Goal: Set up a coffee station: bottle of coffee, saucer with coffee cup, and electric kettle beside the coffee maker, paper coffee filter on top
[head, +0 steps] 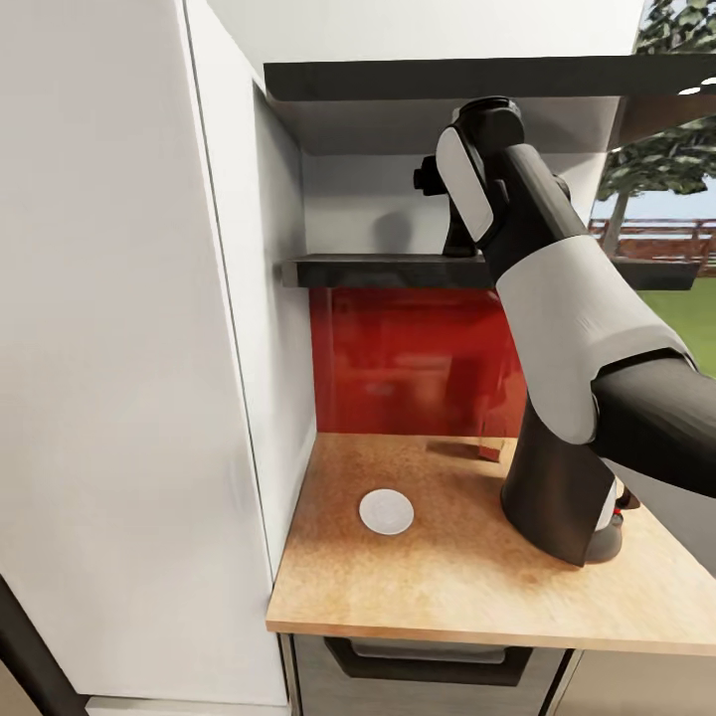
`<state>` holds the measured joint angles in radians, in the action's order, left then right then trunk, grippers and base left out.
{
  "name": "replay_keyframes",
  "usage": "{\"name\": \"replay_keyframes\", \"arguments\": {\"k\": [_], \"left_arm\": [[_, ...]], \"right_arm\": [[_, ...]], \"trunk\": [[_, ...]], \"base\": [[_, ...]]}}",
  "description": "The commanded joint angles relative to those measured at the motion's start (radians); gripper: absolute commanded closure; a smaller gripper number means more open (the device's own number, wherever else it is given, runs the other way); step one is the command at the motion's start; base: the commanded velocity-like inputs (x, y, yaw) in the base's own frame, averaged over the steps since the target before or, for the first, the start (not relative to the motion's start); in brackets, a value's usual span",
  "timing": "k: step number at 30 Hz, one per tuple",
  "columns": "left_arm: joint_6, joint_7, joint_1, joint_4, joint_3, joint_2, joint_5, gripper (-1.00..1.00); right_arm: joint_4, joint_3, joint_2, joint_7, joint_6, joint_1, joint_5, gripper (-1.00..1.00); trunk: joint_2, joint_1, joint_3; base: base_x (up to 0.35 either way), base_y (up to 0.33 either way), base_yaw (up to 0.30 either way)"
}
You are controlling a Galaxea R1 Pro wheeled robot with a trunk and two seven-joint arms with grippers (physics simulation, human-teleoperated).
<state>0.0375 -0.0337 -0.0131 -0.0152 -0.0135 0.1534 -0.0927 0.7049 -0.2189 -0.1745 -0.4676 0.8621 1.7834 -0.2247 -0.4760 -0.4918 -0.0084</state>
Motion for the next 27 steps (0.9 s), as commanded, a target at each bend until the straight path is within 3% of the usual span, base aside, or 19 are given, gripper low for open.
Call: {"name": "replay_keyframes", "arguments": {"k": [1, 23, 27], "left_arm": [[0.004, -0.003, -0.001, -0.002, -0.002, 0.0, -0.01, -1.0], [0.004, -0.003, -0.001, -0.003, -0.002, -0.002, -0.009, -1.0], [0.004, -0.003, -0.001, -0.003, -0.002, -0.001, -0.009, -1.0]], "right_arm": [[0.0, -0.001, 0.0, -0.01, 0.001, 0.001, -0.01, -1.0], [-0.006, 0.005, 0.0, -0.015, 0.002, -0.016, -0.008, -1.0], [-0.007, 0.006, 0.0, -0.042, 0.001, -0.019, -0.009, -1.0]], "trunk": [[-0.001, 0.0, -0.001], [-0.001, 0.0, -0.001], [-0.001, 0.0, -0.001]], "base": [[0.001, 0.0, 0.0], [0.045, 0.0, 0.0], [0.122, 0.0, 0.0]]}}
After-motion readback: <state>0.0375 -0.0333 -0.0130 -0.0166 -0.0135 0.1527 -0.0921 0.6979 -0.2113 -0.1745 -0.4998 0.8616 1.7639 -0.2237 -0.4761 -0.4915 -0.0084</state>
